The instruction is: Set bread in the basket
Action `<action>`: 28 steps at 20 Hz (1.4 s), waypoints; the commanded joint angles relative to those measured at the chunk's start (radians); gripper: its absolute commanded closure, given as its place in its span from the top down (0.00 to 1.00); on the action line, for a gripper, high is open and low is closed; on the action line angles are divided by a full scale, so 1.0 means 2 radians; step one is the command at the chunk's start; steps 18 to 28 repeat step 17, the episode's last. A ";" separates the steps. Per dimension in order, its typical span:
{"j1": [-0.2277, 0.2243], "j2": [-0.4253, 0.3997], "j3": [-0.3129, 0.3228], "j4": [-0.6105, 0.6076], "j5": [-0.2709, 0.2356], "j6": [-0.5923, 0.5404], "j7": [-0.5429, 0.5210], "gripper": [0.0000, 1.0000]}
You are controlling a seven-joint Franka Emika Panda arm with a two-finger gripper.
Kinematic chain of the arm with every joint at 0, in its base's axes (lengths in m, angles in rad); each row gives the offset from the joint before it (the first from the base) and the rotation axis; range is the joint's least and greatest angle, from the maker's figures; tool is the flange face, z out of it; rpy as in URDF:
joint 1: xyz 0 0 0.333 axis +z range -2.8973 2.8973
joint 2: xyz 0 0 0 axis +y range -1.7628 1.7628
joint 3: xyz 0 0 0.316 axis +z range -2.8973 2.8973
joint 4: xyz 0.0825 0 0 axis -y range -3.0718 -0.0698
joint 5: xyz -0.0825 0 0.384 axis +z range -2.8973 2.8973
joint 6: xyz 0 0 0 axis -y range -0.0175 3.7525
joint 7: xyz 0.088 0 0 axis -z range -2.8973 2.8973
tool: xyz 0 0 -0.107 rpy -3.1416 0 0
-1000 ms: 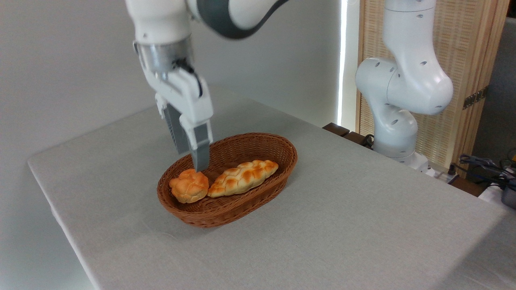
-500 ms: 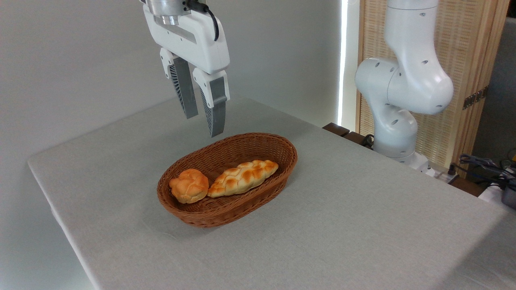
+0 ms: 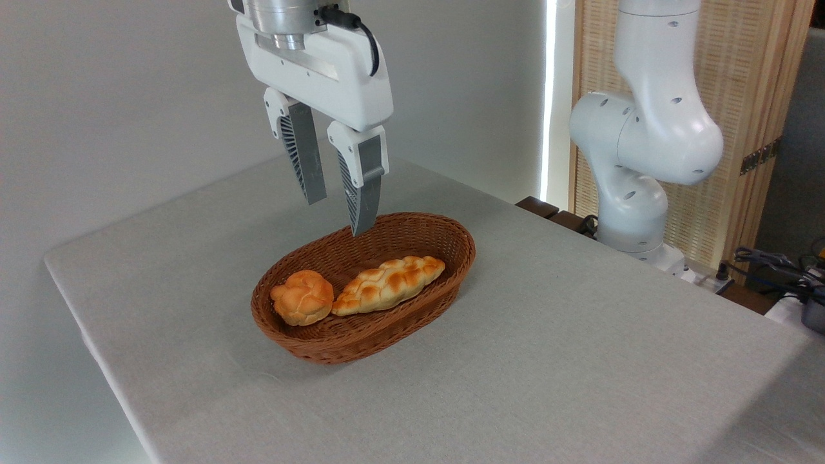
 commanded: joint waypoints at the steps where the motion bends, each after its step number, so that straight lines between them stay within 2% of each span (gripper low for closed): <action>1: -0.005 0.008 0.003 0.009 0.008 0.006 0.007 1.00; 3: -0.003 0.010 -0.008 0.008 0.010 0.006 0.007 1.00; 6: 0.000 0.010 -0.013 0.008 0.025 0.006 0.007 1.00; 8: 0.010 0.009 -0.016 0.008 0.025 0.007 0.006 1.00; 28: 0.014 0.009 -0.018 0.008 0.025 0.010 0.007 1.00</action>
